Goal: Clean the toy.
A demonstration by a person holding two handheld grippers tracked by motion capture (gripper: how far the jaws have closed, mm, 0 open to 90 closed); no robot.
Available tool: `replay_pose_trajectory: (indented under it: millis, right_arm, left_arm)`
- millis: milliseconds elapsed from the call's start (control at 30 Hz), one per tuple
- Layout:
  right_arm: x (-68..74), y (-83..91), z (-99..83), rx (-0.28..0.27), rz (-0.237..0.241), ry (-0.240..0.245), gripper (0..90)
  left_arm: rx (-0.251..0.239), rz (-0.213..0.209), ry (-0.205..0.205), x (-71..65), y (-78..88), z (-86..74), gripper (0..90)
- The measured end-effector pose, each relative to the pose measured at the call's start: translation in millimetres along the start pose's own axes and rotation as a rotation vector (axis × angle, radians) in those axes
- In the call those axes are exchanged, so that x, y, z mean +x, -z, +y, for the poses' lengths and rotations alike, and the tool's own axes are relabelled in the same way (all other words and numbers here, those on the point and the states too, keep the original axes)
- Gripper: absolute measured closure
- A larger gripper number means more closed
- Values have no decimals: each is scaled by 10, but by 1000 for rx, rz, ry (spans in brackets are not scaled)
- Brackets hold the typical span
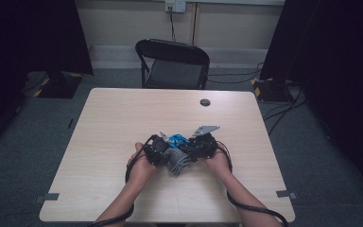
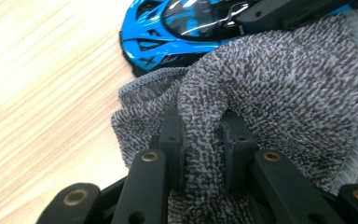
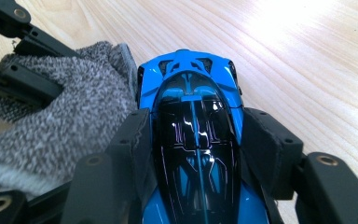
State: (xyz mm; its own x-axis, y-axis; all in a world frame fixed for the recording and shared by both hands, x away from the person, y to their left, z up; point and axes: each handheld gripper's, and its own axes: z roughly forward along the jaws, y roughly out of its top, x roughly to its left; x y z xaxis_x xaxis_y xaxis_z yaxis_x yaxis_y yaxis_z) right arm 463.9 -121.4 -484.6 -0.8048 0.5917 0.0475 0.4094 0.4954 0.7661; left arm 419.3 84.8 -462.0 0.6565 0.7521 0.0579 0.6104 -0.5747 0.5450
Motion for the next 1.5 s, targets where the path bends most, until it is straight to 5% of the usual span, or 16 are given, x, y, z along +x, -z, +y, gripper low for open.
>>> replay_pose_trajectory:
  millis: [667, 1500]
  right_arm:
    - [1, -1, -2, -1, -1, 0, 433]
    - [4, -2, -1, -2, -3, -1, 433]
  left_arm:
    - [9, 48, 26, 199, 15, -31, 741]
    - [1, 111, 136, 576, 6, -104, 741]
